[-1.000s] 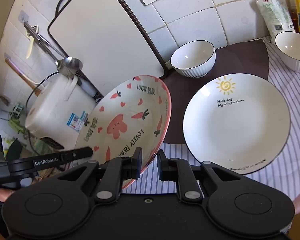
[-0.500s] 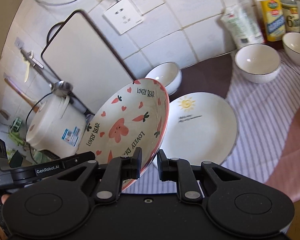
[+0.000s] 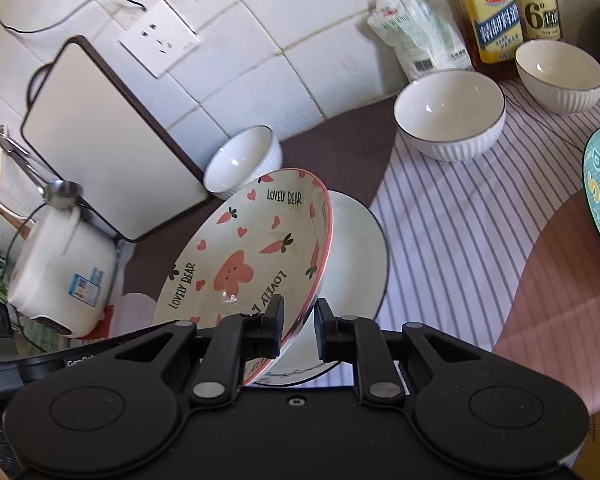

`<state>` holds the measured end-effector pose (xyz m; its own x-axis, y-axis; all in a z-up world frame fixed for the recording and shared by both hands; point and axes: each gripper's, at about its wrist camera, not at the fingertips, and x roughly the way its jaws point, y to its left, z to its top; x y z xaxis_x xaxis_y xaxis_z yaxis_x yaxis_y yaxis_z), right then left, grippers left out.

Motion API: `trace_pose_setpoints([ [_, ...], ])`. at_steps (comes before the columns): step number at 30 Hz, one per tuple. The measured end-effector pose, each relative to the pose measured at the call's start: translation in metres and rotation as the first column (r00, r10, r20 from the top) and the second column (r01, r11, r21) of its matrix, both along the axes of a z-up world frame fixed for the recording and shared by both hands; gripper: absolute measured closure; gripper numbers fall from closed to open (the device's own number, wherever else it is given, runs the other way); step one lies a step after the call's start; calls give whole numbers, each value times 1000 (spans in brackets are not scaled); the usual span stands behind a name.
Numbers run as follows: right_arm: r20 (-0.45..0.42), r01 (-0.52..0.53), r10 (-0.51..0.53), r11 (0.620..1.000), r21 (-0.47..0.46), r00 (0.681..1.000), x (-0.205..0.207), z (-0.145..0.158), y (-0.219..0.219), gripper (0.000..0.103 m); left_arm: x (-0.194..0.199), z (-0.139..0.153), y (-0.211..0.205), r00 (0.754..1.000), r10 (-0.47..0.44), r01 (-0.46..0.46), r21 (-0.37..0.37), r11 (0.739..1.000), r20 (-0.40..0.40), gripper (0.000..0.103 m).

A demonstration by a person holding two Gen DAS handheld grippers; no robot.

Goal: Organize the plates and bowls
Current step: 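Lift the bunny plate and carry it over the sun plate, then lower the bunny plate onto the sun plate and open both grippers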

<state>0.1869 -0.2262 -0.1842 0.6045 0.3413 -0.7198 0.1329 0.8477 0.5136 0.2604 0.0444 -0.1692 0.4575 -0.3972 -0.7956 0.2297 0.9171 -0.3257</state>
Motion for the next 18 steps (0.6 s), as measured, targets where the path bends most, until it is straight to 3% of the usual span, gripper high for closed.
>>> trace_pose_setpoints([
  [7, -46, 32, -32, 999, 13, 998, 11, -26, -2, 83, 15, -21, -3, 998, -30, 32, 22, 999, -55, 84],
  [13, -60, 27, -27, 1000, 10, 998, 18, -34, 0, 83, 18, -22, -4, 997, -41, 44, 36, 998, -66, 84],
  [18, -74, 0, -4, 999, -54, 997, 23, -31, 8, 83, 20, -21, -7, 996, -41, 45, 54, 998, -79, 84],
])
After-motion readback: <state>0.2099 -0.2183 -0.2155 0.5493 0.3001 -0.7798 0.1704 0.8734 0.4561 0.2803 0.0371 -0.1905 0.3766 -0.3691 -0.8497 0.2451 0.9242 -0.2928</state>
